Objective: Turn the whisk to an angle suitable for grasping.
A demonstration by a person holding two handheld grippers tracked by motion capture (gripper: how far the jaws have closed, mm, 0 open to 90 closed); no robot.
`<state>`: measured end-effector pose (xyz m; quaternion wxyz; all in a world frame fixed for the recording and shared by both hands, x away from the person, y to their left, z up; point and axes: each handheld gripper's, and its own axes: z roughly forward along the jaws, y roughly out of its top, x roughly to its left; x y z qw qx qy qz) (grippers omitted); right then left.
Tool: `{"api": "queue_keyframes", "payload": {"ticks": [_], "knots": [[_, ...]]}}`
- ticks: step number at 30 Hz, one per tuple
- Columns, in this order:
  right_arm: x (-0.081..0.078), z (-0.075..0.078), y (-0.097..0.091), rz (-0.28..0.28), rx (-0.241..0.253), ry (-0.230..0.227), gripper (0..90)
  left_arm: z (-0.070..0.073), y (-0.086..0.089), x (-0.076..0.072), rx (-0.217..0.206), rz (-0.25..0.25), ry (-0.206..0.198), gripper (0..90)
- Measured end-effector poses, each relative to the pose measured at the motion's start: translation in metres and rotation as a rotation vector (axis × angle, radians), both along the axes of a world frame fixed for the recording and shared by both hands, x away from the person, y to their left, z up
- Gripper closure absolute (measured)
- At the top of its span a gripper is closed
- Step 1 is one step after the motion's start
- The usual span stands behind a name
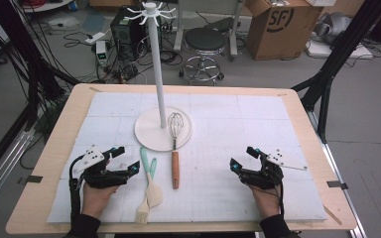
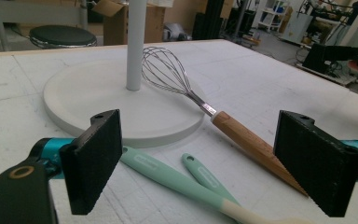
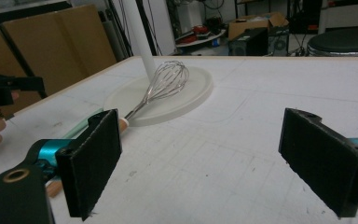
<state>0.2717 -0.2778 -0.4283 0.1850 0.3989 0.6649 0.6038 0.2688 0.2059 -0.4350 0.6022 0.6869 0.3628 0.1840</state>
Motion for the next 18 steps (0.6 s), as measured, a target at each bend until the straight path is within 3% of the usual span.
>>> {"api": "queue_keyframes", "payload": {"ticks": [9,12,15,18], "knots": [[0.0012,0.0001,0.0030,0.007,0.004,0.009,13.7,-0.0006,0.0006,-0.0007,0.002,0.011,0.004,16.3],[0.0013,0.0009,0.0062,0.007,0.008,0.015,21.2,-0.0009,-0.0006,-0.0009,0.002,0.010,0.006,16.3],[0.0020,0.0016,0.0067,0.036,0.094,0.033,31.7,-0.0010,-0.0019,-0.0014,0.010,0.004,0.001,16.3],[0.0014,0.0030,0.0093,0.041,0.092,0.033,40.6,-0.0011,-0.0031,-0.0017,0.013,0.001,0.002,16.3]]}}
